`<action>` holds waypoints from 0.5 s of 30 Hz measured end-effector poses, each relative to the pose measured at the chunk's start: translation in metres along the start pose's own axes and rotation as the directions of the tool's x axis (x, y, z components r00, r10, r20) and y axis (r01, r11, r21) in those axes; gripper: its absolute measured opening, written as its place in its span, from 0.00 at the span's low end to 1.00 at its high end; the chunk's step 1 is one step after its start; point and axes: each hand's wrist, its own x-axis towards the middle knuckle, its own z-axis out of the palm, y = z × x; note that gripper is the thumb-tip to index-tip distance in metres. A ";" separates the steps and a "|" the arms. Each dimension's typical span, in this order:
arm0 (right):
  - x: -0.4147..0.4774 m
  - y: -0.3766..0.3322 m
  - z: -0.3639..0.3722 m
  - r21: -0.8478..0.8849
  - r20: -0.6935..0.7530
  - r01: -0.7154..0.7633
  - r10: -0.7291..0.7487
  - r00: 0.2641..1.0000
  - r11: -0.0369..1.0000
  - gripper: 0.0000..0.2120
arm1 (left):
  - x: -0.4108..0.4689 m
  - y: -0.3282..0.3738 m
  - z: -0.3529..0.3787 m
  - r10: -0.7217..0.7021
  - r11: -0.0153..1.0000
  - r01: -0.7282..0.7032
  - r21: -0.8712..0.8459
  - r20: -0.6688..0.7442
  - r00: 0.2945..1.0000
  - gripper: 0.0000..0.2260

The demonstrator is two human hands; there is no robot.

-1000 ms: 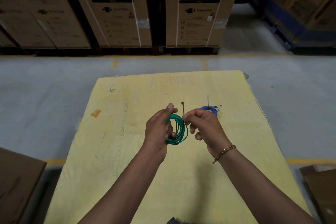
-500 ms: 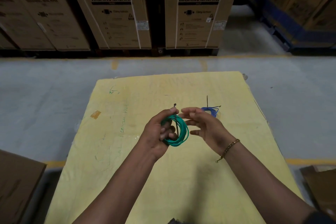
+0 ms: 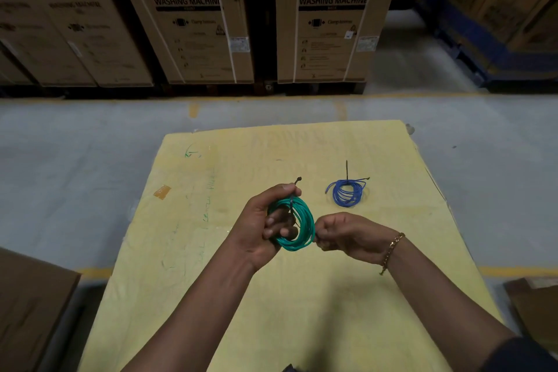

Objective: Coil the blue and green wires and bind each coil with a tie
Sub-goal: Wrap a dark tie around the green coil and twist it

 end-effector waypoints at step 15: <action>-0.007 -0.038 0.003 0.414 -0.436 0.397 -0.205 0.876 0.819 0.05 | 0.003 -0.014 -0.011 0.127 0.886 -0.174 0.431 0.135 0.983 0.04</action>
